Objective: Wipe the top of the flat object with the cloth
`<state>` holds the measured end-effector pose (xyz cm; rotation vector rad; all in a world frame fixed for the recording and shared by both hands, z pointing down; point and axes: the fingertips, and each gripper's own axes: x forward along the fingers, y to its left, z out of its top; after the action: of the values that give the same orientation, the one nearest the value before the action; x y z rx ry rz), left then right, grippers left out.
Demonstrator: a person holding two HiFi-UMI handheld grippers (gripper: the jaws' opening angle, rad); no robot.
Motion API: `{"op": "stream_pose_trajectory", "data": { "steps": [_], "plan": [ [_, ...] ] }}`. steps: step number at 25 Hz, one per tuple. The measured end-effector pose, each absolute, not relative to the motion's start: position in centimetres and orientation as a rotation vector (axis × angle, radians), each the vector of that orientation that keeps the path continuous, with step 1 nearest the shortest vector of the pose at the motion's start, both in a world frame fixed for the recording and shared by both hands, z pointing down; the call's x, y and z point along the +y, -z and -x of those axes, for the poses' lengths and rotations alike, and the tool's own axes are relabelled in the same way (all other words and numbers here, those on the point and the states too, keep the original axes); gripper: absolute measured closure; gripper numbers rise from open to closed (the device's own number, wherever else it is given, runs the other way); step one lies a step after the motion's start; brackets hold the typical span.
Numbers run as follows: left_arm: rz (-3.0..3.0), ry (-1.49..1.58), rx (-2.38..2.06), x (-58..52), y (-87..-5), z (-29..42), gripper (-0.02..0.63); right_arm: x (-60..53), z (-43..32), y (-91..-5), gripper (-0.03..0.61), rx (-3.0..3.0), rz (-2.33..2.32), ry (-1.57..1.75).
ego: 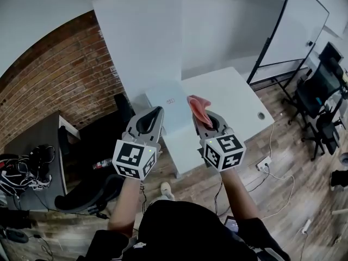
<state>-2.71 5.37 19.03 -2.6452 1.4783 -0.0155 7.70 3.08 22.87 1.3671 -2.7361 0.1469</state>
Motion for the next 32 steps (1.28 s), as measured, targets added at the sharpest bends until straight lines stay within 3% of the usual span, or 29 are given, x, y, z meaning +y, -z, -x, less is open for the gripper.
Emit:
{"op": "stream_pose_trajectory", "data": {
  "steps": [13,32],
  "plan": [
    [2.693,0.002,1.44,-2.7,-18.6,5.7,0.601,-4.3,-4.5,-22.3,0.534,-2.709,-1.413,-0.158],
    [2.678,-0.082,1.474,-4.3,-18.4,7.8,0.601,-6.8,-1.8,-22.9,0.534,-2.685,-1.467,-0.163]
  ]
}}
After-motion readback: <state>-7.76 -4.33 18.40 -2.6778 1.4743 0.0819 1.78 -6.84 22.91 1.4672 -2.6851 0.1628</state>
